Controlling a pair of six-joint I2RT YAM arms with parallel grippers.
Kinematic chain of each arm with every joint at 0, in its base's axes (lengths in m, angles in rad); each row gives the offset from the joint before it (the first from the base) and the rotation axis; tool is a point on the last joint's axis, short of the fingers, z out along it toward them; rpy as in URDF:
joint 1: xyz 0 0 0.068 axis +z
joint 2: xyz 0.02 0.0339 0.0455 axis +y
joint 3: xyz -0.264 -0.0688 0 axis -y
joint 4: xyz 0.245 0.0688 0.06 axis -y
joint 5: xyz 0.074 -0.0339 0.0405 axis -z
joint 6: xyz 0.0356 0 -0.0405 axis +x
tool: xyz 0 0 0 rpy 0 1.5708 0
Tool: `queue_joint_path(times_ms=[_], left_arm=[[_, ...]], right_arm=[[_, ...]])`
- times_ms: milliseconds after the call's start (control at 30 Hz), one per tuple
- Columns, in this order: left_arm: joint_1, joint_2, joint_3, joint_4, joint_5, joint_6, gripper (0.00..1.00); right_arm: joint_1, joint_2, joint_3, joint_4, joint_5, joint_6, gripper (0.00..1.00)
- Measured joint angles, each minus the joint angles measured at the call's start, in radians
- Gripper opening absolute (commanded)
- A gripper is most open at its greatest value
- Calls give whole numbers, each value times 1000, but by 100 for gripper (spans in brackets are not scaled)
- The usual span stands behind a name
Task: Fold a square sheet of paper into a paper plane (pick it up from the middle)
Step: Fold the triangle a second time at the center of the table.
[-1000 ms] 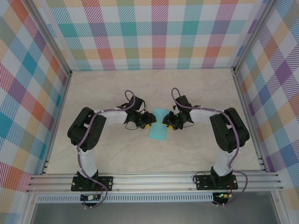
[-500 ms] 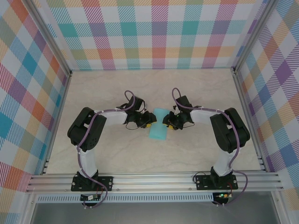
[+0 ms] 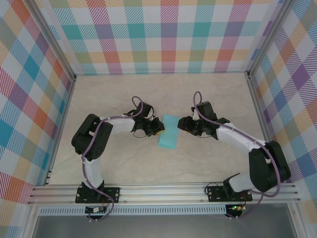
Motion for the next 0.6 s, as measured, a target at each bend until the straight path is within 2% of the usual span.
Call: queue_joint_path(times_ms=[167, 300, 433, 467, 567, 600], left_arm=[[0, 0, 0, 0, 0, 0, 8], [0, 0, 0, -1, 0, 1, 7], [0, 0, 0, -1, 0, 0, 7], [0, 0, 0, -1, 0, 0, 7], [0, 0, 0, -1, 0, 0, 6], [0, 0, 0, -2, 0, 1, 6]], right_arm=[[0, -134, -6, -67, 123, -56, 46], [0, -161, -6, -111, 200, -107, 50], [0, -164, -5, -139, 250, -134, 46], [0, -164, -5, -145, 255, -139, 49], [0, -191, -19, -125, 244, -169, 67], [0, -219, -38, -107, 237, -176, 69]])
